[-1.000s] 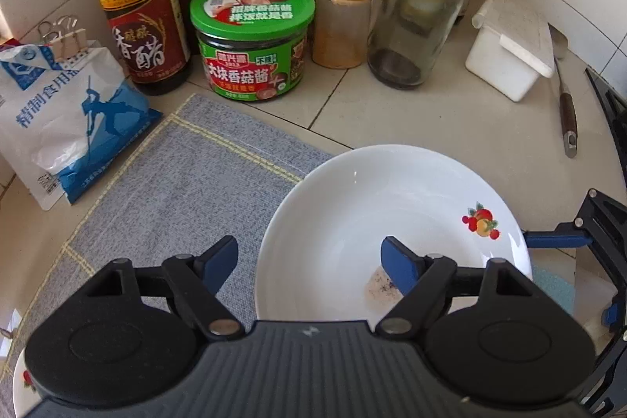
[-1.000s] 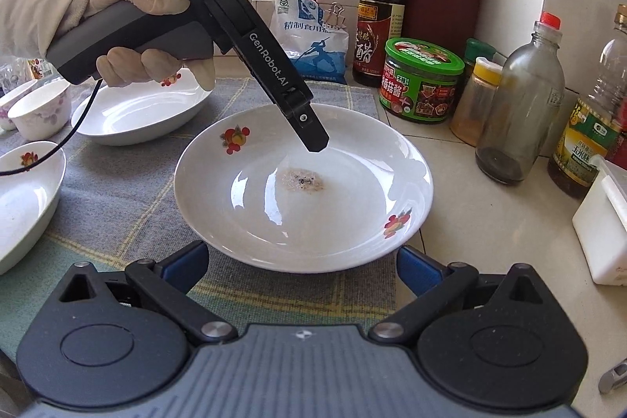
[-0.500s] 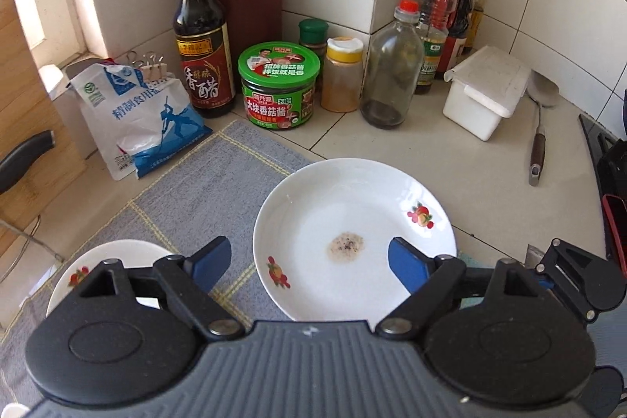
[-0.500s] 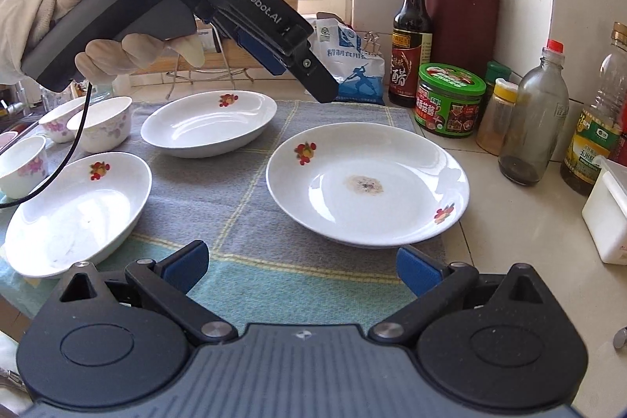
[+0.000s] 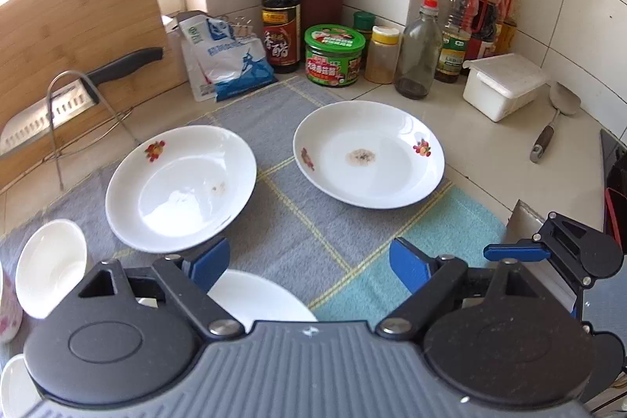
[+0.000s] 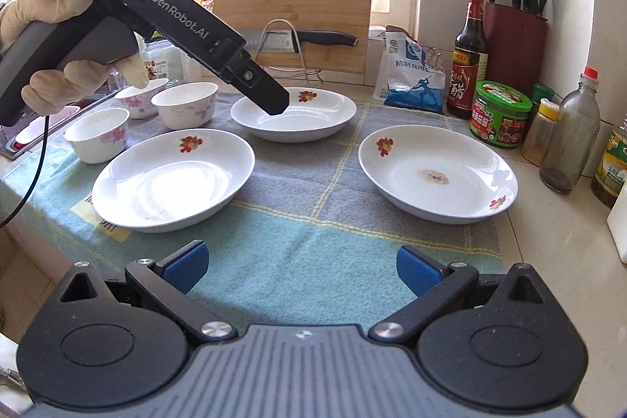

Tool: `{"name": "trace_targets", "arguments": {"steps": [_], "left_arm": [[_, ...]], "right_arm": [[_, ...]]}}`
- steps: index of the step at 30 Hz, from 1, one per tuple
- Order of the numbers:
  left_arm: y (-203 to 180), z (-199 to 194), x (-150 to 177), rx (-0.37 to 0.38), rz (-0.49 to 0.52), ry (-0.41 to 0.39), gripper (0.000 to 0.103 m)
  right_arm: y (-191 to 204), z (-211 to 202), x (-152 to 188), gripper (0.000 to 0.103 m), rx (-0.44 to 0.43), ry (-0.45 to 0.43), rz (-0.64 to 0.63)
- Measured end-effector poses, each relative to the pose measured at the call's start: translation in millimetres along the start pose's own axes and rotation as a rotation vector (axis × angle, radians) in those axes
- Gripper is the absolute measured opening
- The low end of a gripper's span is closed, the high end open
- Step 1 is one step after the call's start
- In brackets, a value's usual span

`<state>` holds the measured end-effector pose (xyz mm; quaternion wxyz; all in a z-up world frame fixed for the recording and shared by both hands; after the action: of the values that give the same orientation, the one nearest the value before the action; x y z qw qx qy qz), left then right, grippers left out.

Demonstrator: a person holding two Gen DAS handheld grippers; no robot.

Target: Organize plates and bowls

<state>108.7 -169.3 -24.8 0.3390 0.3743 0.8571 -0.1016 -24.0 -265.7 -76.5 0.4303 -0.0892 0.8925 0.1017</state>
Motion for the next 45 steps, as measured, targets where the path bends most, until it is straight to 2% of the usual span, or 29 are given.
{"name": "trace_targets", "arguments": {"steps": [11, 17, 21, 32, 37, 43, 45], "left_arm": [[22.1, -45.7, 83.2, -0.202, -0.126, 0.015, 0.089], [37.4, -56.5, 107.0, -0.244, -0.218, 0.021, 0.089], [50.1, -52.8, 112.8, -0.227, -0.288, 0.041, 0.089], [88.8, -37.9, 104.6, -0.219, -0.29, 0.046, 0.089], [105.8, -26.1, 96.7, -0.19, -0.265, 0.053, 0.089], [117.4, -13.4, 87.7, -0.098, -0.212, 0.059, 0.089], [118.8, -8.8, 85.6, -0.059, -0.189, 0.062, 0.093]], "right_arm": [[32.2, 1.4, 5.1, 0.103, -0.083, 0.029, -0.062], [41.1, 20.0, -0.2, 0.103, -0.113, 0.05, -0.079], [46.0, 37.7, -1.8, 0.103, -0.131, 0.078, -0.087], [61.3, 96.1, -8.0, 0.103, -0.19, 0.169, -0.118], [69.0, 115.8, -12.8, 0.103, -0.187, 0.199, -0.181], [69.3, 121.0, -15.6, 0.103, -0.203, 0.189, -0.19], [68.2, 120.4, -14.6, 0.103, -0.213, 0.175, -0.195]]}}
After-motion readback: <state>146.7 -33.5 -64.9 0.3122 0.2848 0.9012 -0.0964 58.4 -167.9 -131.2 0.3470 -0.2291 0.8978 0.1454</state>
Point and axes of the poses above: each gripper's, at about its wrist camera, not at the fingertips, and z roughly the way its jaws point, y to its left, x to its underside, the point moved 5 cm from there along z, roughly the way its jaws point, and after that the axes turned 7 degrees about -x, right-handed, at the moved point
